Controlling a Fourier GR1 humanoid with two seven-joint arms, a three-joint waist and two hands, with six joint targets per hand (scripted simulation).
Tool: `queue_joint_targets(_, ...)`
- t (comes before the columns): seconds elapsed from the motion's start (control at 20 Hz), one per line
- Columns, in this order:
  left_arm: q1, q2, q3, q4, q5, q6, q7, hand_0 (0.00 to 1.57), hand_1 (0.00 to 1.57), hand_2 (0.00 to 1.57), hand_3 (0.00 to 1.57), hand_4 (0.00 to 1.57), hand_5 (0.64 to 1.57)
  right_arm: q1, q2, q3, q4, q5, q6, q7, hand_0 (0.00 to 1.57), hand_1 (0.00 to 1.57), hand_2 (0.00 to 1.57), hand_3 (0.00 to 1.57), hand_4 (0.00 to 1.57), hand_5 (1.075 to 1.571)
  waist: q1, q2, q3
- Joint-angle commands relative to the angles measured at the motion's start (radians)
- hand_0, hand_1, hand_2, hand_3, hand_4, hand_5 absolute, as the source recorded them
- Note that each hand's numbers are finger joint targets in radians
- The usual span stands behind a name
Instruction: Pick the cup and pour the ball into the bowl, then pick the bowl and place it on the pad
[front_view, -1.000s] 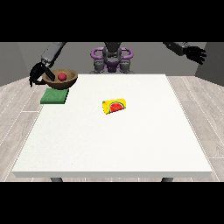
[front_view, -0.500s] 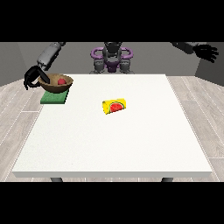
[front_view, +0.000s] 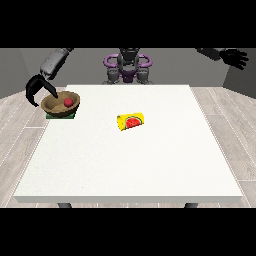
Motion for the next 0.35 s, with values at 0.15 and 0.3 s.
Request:
queue_joint_targets(0.15, 0.023, -0.206, -0.189, -0.17, -0.062, 0.104, 0.159, 0.0, 0.0, 0.0, 0.0, 0.9, 1.559, -0.065, -0.046, 0.043, 0.033, 0.03, 0.047, 0.155, 0.0, 0.0, 0.0, 0.0, 0.0, 1.356, 0.021, -0.208, 0.0004)
queue_joint_targets(0.3, 0.066, -0.192, -0.17, -0.079, -0.081, 0.135, 0.207, 0.0, 0.0, 0.0, 0.0, 0.9, 1.559, -0.067, 0.037, 0.074, -0.057, -0.004, 0.141, 0.132, 0.0, 0.0, 0.0, 0.0, 0.48, 1.434, -0.068, -0.36, -0.0012)
